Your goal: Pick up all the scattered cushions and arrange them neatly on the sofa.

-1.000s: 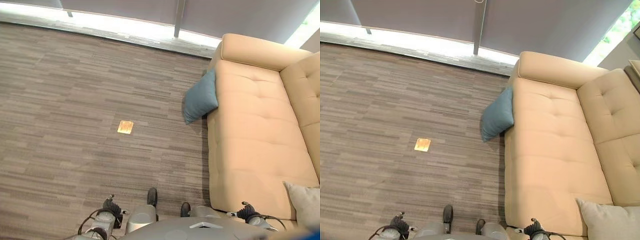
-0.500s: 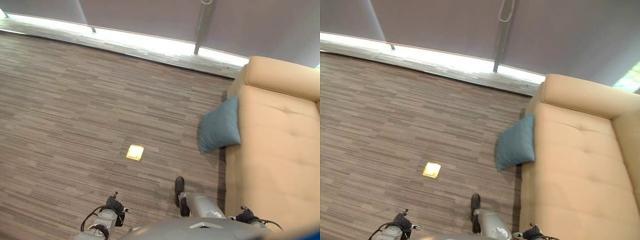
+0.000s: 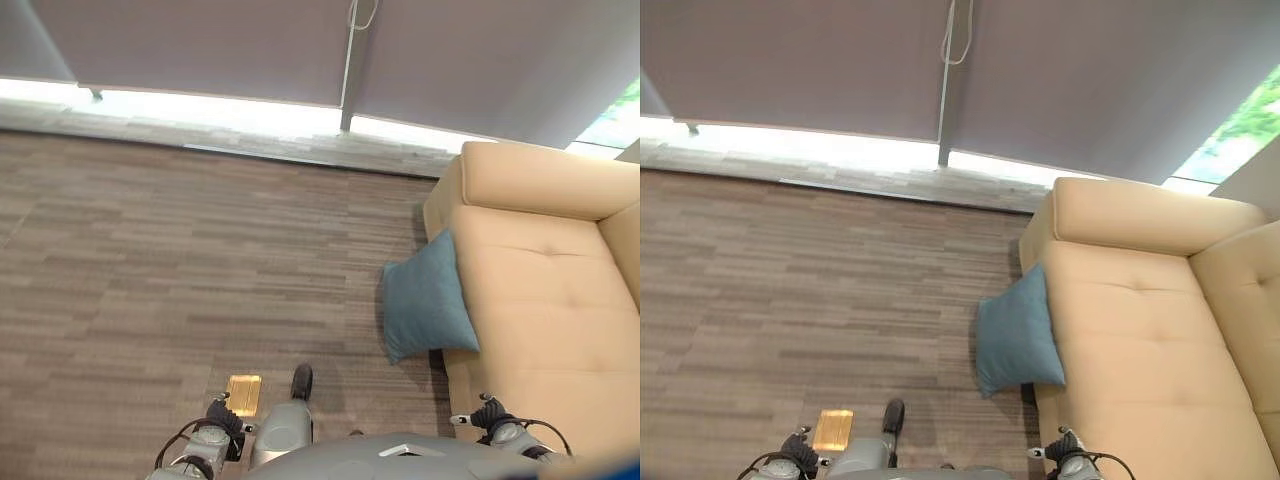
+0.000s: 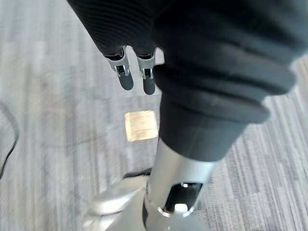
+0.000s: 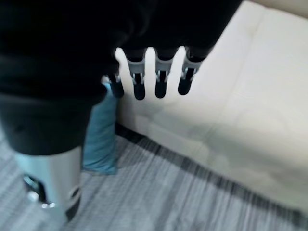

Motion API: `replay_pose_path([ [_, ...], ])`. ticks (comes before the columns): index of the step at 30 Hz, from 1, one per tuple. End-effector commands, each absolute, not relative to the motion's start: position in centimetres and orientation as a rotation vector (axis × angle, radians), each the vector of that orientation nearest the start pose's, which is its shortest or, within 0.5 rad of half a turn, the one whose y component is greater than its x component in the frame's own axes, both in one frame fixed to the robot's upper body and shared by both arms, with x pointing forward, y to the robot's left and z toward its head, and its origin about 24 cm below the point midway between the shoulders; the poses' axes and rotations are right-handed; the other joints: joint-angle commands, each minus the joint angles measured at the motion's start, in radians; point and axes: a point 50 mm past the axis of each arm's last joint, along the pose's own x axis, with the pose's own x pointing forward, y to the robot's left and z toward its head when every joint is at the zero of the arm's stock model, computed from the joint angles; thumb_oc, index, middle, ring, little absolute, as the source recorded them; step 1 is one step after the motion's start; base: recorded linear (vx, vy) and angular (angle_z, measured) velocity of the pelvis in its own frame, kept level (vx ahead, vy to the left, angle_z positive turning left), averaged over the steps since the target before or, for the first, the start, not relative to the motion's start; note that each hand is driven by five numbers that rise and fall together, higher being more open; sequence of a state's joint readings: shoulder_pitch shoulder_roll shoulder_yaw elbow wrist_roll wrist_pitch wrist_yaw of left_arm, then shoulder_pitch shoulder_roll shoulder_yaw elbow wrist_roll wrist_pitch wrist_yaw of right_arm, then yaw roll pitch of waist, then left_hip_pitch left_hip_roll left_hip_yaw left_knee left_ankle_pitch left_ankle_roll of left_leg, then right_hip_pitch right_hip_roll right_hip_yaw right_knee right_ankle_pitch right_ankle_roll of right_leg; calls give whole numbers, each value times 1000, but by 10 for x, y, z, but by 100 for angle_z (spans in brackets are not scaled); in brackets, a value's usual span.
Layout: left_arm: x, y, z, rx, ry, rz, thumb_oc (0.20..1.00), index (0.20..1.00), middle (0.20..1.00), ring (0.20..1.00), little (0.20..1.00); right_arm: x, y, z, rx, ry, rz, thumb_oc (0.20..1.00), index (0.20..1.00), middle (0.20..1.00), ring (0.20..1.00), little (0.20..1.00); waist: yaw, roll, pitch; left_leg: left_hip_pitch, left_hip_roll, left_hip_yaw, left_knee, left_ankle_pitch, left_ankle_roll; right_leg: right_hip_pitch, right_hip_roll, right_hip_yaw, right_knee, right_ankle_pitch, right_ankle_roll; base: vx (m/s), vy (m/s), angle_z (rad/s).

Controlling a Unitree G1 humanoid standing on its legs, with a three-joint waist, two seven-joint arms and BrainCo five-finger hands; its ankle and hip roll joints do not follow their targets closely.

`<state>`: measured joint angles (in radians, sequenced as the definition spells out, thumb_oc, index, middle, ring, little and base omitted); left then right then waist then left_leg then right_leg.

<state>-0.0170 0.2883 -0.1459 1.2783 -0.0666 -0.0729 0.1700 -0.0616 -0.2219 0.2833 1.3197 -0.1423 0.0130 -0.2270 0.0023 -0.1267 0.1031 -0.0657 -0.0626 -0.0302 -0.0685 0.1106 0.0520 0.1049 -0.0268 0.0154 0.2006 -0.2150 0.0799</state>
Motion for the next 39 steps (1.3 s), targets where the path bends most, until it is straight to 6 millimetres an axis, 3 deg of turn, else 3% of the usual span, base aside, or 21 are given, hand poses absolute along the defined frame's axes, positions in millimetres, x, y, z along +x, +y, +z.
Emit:
replay_pose_path([
  [1,101,276,-146,412,1134,270,1000,1000,1000,1000,1000,112,-240,-155,-689,1165,-13,1000,1000,1000,1000,1000,23,-22,31,-17,19,19,148,-190,-31,-161,-4,-22,122,199,56,88,150,-59],
  [4,105,277,-144,412,1119,279,1000,1000,1000,1000,1000,119,-236,-153,-679,1134,-11,1000,1000,1000,1000,1000,13,0,49,13,26,42,140,-208,-15,-242,-28,-74,230,223,65,79,177,-31],
  [7,102,274,-146,405,1129,274,1000,1000,1000,1000,1000,120,-236,-153,-699,1130,-3,1000,1000,1000,1000,1000,7,9,45,59,23,67,116,-230,-14,-257,-57,-179,121,194,39,209,103,-72],
  [10,102,272,-147,404,1134,262,1000,1000,1000,1000,1000,120,-244,-151,-722,1129,-16,1000,1000,1000,1000,1000,-13,20,44,111,22,113,100,-259,-19,-308,-88,-320,-7,240,46,284,23,-71],
  [12,102,270,-148,424,1136,234,1000,1000,1000,1000,1000,112,-245,-153,-706,1153,-23,1000,1000,1000,1000,1000,-31,7,37,123,11,106,113,-275,-27,-278,-45,-250,-52,228,34,272,-53,-27],
  [14,104,263,-150,446,1133,185,1000,1000,1000,1000,1000,103,-248,-155,-683,1174,-54,1000,1000,1000,1000,1000,-44,-13,25,114,10,137,227,-301,-63,-198,-24,-236,-136,228,15,241,-95,29],
  [16,109,261,-149,452,1118,168,1000,1000,1000,1000,1000,102,-251,-154,-685,1179,-68,1000,1000,1000,1000,1000,-40,-28,30,43,17,127,407,-267,-84,-166,-15,-205,-171,235,-5,116,-62,15],
  [19,112,256,-150,440,1113,159,1000,1000,1000,1000,1000,103,-255,-153,-682,1176,-83,1000,1000,1000,1000,1000,-24,-42,35,-46,7,61,408,-301,-71,-125,-11,-136,-192,211,-15,152,40,-51],
  [20,113,255,-150,440,1111,159,1000,1000,1000,1000,1000,104,-256,-152,-689,1171,-81,1000,1000,1000,1000,1000,-16,-44,37,-64,9,4,338,-282,-72,-115,-1,-101,-189,200,-12,258,135,-133],
  [21,116,253,-149,432,1099,163,1000,1000,1000,1000,1000,106,-257,-151,-701,1168,-83,1000,1000,1000,1000,1000,2,-34,47,-106,-4,-111,266,-209,-90,-100,27,-36,-188,187,-16,370,303,-116],
  [22,112,248,-152,419,1119,146,1000,1000,1000,1000,1000,104,-261,-151,-711,1178,-86,1000,1000,1000,1000,1000,0,-11,44,-98,-14,-209,193,-173,-98,-86,52,40,-170,161,-12,360,408,-103],
  [24,106,247,-154,426,1140,136,1000,1000,1000,1000,1000,99,-258,-153,-708,1196,-73,1000,1000,1000,1000,1000,-6,-6,33,-69,-1,-177,180,-171,-86,-93,42,62,-147,160,-5,210,310,-207],
  [28,103,255,-153,440,1146,156,1000,1000,1000,1000,1000,102,-251,-154,-699,1190,-53,1000,1000,1000,1000,1000,-5,7,34,-19,14,-42,166,-199,-46,-142,11,83,-71,175,36,59,230,-176],
  [30,103,258,-152,439,1143,172,1000,1000,1000,1000,1000,107,-250,-153,-707,1173,-48,1000,1000,1000,1000,1000,11,16,38,-2,25,7,154,-207,-37,-172,-15,16,-40,183,48,24,144,-120],
  [31,103,257,-152,439,1143,171,1000,1000,1000,1000,1000,107,-250,-153,-707,1173,-48,1000,1000,1000,1000,1000,13,16,40,0,25,8,154,-208,-37,-171,-15,17,-38,181,48,31,103,-159],
  [32,102,259,-152,430,1145,182,1000,1000,1000,1000,1000,115,-249,-151,-714,1142,-45,1000,1000,1000,1000,1000,29,26,37,19,37,48,137,-213,-34,-191,-54,-117,-20,179,43,31,64,-145],
  [33,102,259,-152,430,1145,182,1000,1000,1000,1000,1000,115,-249,-151,-714,1142,-45,1000,1000,1000,1000,1000,29,26,39,20,37,47,136,-213,-34,-190,-55,-118,-19,179,43,29,85,-122],
  [34,101,260,-152,424,1145,188,1000,1000,1000,1000,1000,119,-249,-150,-718,1123,-44,1000,1000,1000,1000,1000,44,31,38,33,46,78,129,-218,-34,-193,-86,-222,-18,175,34,-12,41,-71],
  [36,97,263,-152,406,1160,207,1000,1000,1000,1000,1000,132,-247,-146,-743,1075,-26,1000,1000,1000,1000,1000,97,47,34,79,78,173,119,-254,-43,-174,-166,-534,1,152,25,45,19,-85],
  [38,97,263,-152,412,1160,203,1000,1000,1000,1000,1000,133,-248,-145,-752,1073,-30,1000,1000,1000,1000,1000,98,47,37,98,87,199,125,-269,-42,-173,-175,-565,-5,158,34,94,-97,-242],
  [39,101,263,-151,428,1150,185,1000,1000,1000,1000,1000,130,-252,-145,-747,1082,-41,1000,1000,1000,1000,1000,80,37,32,109,80,208,125,-279,-47,-159,-142,-498,-76,173,40,115,-166,-170],
])
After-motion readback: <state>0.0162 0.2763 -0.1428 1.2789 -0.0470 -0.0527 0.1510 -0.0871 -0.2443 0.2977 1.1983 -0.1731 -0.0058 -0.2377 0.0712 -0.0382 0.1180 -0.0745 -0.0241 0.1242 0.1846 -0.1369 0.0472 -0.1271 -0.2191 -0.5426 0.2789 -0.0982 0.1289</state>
